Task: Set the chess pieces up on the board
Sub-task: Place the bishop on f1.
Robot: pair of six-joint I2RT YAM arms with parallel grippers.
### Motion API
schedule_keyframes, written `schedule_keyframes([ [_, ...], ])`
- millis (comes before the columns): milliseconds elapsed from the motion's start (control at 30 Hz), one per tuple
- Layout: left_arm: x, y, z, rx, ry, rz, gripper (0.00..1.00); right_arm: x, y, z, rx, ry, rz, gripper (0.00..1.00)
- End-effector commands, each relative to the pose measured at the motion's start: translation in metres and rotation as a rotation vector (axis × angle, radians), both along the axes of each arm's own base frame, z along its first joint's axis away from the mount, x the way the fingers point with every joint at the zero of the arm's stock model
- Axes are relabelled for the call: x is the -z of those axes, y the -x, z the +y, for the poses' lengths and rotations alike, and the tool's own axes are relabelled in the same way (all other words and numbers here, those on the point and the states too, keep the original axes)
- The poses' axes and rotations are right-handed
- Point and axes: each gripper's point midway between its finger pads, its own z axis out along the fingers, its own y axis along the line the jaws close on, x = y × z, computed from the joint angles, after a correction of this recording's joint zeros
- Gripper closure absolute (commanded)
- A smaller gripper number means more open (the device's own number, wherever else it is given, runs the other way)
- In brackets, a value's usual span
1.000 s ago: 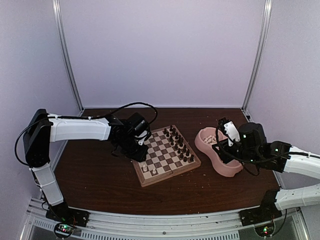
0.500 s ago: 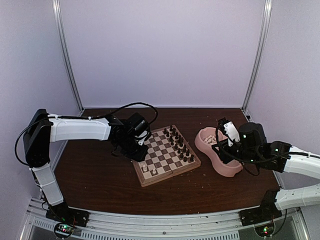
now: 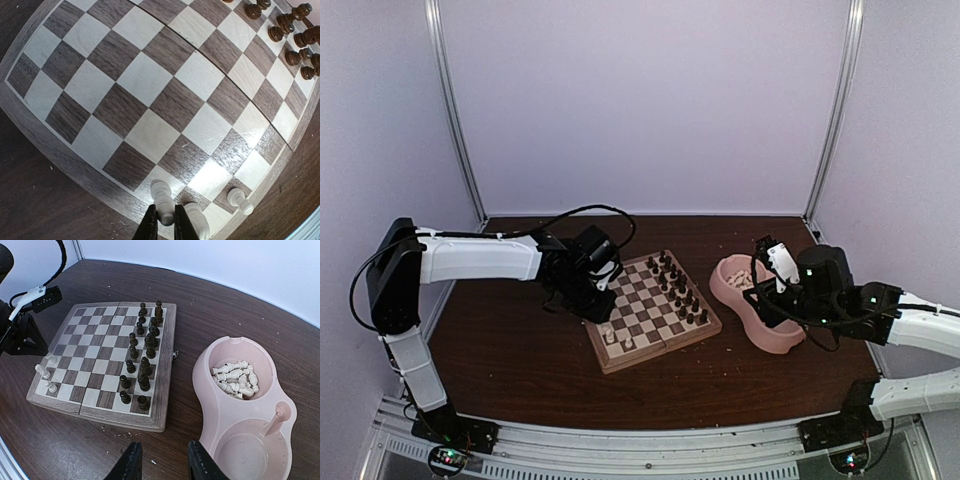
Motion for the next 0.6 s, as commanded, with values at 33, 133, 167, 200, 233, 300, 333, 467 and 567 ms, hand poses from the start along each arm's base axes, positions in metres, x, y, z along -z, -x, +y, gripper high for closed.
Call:
schedule_keyframes([
  [33, 0.003, 0.005, -0.005, 0.018, 0.008, 0.046, 0.90, -0.010, -0.003, 0.002, 0.004, -0.026, -0.018, 0.66],
  [133, 0.004, 0.006, -0.005, 0.020, 0.006, 0.049, 0.86, -0.009, -0.003, 0.002, 0.004, -0.024, -0.016, 0.66],
  [167, 0.004, 0.006, -0.004, 0.019, 0.003, 0.049, 0.83, -0.009, -0.003, 0.002, 0.003, -0.025, -0.016, 0.66],
  [200, 0.004, 0.005, -0.004, 0.018, 0.004, 0.047, 0.79, -0.009, -0.003, 0.002, 0.003, -0.024, -0.015, 0.66],
  [233, 0.004, 0.005, -0.004, 0.016, 0.001, 0.045, 0.75, -0.009, -0.003, 0.002, 0.003, -0.025, -0.016, 0.66],
  [300, 0.002, 0.003, -0.004, 0.013, 0.001, 0.039, 0.67, -0.009, -0.003, 0.002, 0.001, -0.025, -0.015, 0.66],
  [333, 0.001, 0.002, -0.004, 0.012, 0.000, 0.035, 0.65, -0.010, -0.003, 0.002, 0.002, -0.026, -0.016, 0.66],
  [467, -0.008, 0.000, -0.006, 0.015, 0.005, 0.020, 0.58, -0.011, -0.003, 0.003, 0.001, -0.025, -0.017, 0.66],
  [567, -0.018, -0.007, -0.005, 0.004, 0.001, -0.024, 0.54, -0.012, -0.004, 0.001, 0.009, -0.016, -0.016, 0.66],
])
